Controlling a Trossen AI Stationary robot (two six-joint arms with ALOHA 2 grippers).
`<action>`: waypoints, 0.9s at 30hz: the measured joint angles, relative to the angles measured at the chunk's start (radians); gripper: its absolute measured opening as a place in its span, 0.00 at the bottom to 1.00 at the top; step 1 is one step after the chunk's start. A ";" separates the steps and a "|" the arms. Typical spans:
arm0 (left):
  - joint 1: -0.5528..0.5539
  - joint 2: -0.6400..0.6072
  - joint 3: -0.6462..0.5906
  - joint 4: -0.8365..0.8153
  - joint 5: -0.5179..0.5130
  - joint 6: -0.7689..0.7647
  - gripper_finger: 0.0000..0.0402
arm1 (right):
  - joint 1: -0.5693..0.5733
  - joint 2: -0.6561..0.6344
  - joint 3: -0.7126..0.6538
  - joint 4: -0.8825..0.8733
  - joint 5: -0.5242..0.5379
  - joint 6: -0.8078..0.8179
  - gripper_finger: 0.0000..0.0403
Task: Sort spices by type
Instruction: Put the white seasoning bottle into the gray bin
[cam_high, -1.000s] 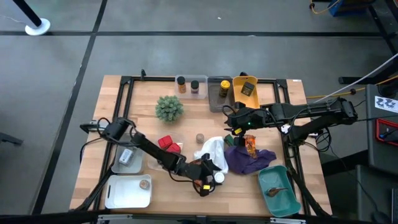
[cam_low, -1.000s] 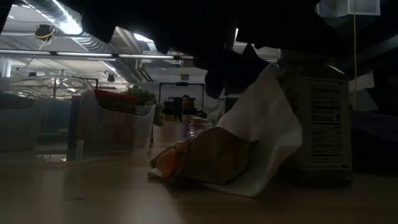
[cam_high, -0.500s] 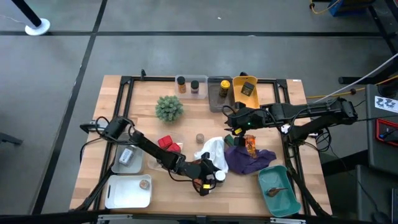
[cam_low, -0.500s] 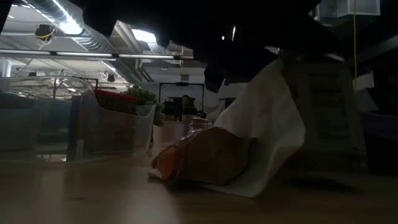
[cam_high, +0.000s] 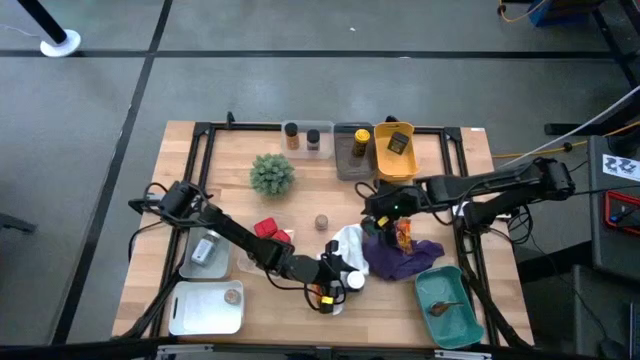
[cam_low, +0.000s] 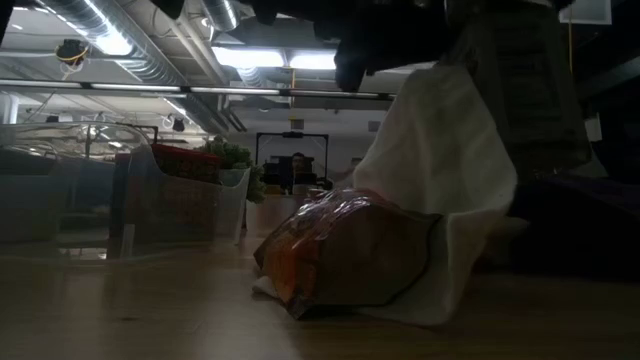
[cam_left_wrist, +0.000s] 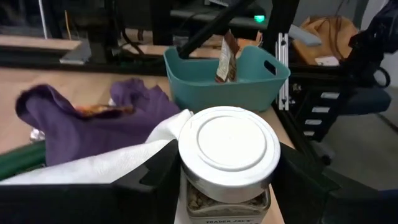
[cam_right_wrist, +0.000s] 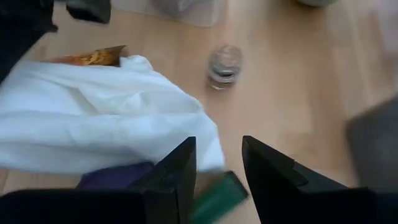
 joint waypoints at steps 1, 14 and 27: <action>0.000 -0.004 0.000 0.003 -0.002 0.012 0.47 | 0.000 0.000 -0.031 0.052 -0.013 -0.002 0.33; 0.015 -0.009 0.000 -0.033 -0.026 0.049 0.48 | 0.000 0.000 -0.320 0.550 -0.244 -0.112 0.33; 0.016 -0.009 0.001 -0.097 -0.026 0.042 0.48 | 0.000 0.000 -0.340 0.499 -0.445 -0.195 0.33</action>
